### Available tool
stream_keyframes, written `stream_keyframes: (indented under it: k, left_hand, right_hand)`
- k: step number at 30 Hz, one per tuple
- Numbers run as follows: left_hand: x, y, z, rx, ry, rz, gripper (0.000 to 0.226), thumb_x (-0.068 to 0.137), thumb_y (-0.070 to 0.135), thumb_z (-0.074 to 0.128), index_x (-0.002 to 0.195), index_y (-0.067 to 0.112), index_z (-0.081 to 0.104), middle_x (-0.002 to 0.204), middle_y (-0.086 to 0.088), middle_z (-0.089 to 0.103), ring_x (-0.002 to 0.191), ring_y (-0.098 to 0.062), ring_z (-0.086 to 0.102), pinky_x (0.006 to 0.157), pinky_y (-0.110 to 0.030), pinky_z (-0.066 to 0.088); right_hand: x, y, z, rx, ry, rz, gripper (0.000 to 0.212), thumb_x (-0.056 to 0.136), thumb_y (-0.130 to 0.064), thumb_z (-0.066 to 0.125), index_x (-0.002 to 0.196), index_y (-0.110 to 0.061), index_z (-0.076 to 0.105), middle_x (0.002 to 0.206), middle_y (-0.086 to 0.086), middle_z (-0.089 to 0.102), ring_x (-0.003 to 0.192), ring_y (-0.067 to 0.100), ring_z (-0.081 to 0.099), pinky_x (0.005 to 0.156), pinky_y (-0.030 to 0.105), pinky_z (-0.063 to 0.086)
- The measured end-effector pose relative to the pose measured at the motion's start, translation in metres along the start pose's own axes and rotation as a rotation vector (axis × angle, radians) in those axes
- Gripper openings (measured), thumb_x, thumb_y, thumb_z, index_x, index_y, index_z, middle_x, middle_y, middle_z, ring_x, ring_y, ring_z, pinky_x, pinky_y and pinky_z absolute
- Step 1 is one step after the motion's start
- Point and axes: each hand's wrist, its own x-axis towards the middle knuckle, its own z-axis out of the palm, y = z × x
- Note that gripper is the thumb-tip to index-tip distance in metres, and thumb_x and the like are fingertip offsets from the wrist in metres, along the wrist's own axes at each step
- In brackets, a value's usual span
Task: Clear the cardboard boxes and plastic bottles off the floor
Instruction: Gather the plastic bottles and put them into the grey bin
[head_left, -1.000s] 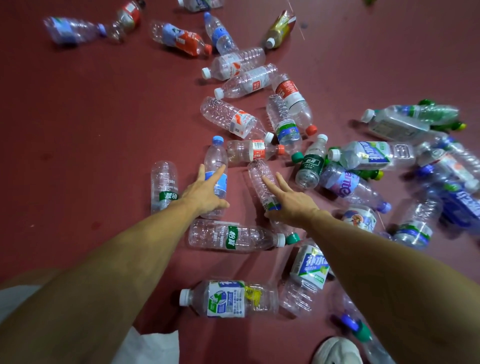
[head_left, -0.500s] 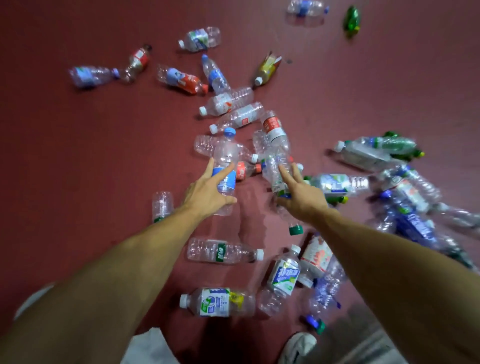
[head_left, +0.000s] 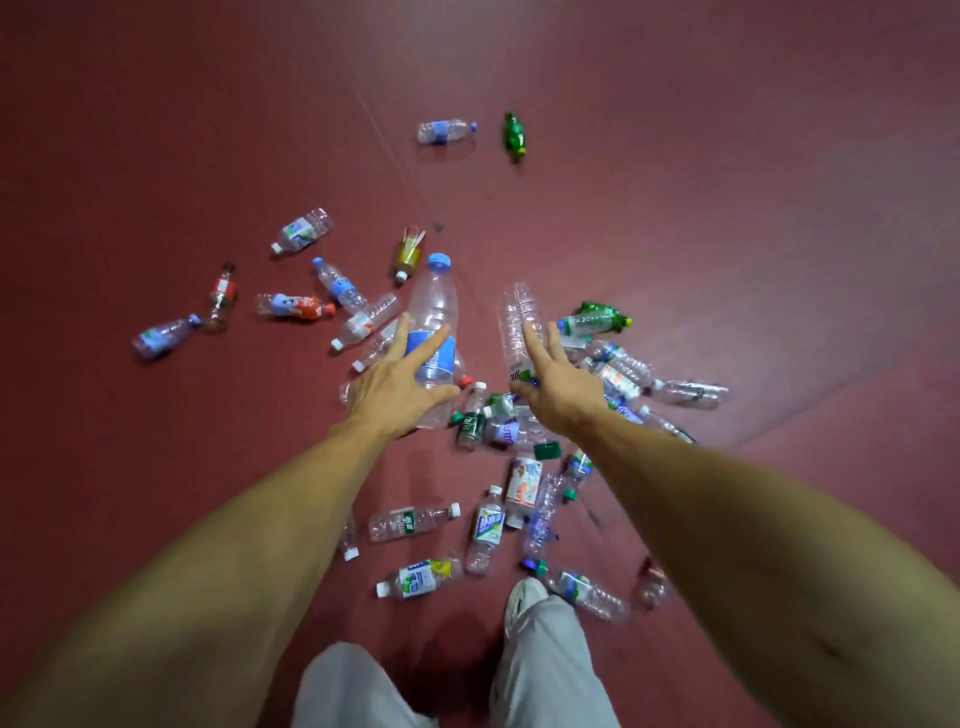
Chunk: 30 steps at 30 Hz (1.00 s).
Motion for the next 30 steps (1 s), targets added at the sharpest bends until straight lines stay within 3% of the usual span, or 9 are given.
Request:
stream_keyframes:
  k: [4,9,13,23,28,30]
  left_hand:
    - [-0.035,0.038,-0.033,0.087,-0.067,0.089,0.078,0.085,0.059,0.067,0.151,0.055,0.025,0.167,0.012,-0.009,0.142,-0.032,0.038,0.106,-0.043,0.039]
    - [-0.092,0.076,-0.059,0.128,-0.156,0.288,0.077,0.087,0.055,0.067,0.151,0.053,0.024,0.167,0.009,-0.009,0.139,-0.036,0.041,0.104,-0.041,0.039]
    - [-0.151,0.113,-0.061,0.216,-0.230,0.480,0.077,0.088,0.058,0.064,0.151,0.056,0.019,0.167,0.010,-0.010,0.136,-0.036,0.044,0.098,-0.039,0.043]
    - [-0.338,0.226,0.027,0.382,-0.467,0.953,0.078,0.086,0.052,0.067,0.151,0.053,0.024,0.167,0.010,-0.005,0.138,-0.030,0.042,0.100,-0.041,0.041]
    - [-0.470,0.264,0.091,0.426,-0.565,1.154,0.076,0.085,0.051,0.068,0.150,0.053,0.028,0.167,0.013,-0.001,0.127,-0.030,0.052,0.084,-0.034,0.040]
    - [-0.532,0.277,0.122,0.429,-0.603,1.236,0.075,0.085,0.052,0.068,0.150,0.052,0.029,0.167,0.013,-0.001,0.126,-0.031,0.052,0.085,-0.035,0.042]
  right_hand:
    - [-0.065,-0.012,-0.039,0.049,0.047,0.131,0.082,0.101,-0.040,0.053,0.158,-0.038,-0.006,0.166,-0.002,-0.016,0.127,0.030,0.056,0.086,0.037,0.052]
    - [-0.177,-0.024,-0.046,0.142,0.149,0.317,0.081,0.100,-0.043,0.054,0.159,-0.036,-0.002,0.167,0.001,-0.013,0.135,0.033,0.048,0.098,0.042,0.045]
    - [-0.275,-0.025,-0.040,0.240,0.219,0.475,0.080,0.102,-0.041,0.052,0.159,-0.038,-0.004,0.167,-0.003,-0.015,0.136,0.030,0.047,0.100,0.038,0.042]
    - [-0.561,0.001,0.054,0.510,0.396,1.027,0.083,0.100,-0.042,0.054,0.157,-0.046,-0.006,0.166,-0.009,-0.014,0.131,0.034,0.052,0.105,0.041,0.041]
    - [-0.702,0.013,0.104,0.604,0.516,1.213,0.082,0.100,-0.043,0.054,0.156,-0.047,-0.005,0.166,-0.009,-0.013,0.132,0.036,0.051,0.107,0.042,0.041]
    - [-0.767,0.017,0.128,0.617,0.564,1.270,0.082,0.100,-0.044,0.055,0.156,-0.047,-0.006,0.167,-0.009,-0.013,0.133,0.035,0.051,0.106,0.042,0.041]
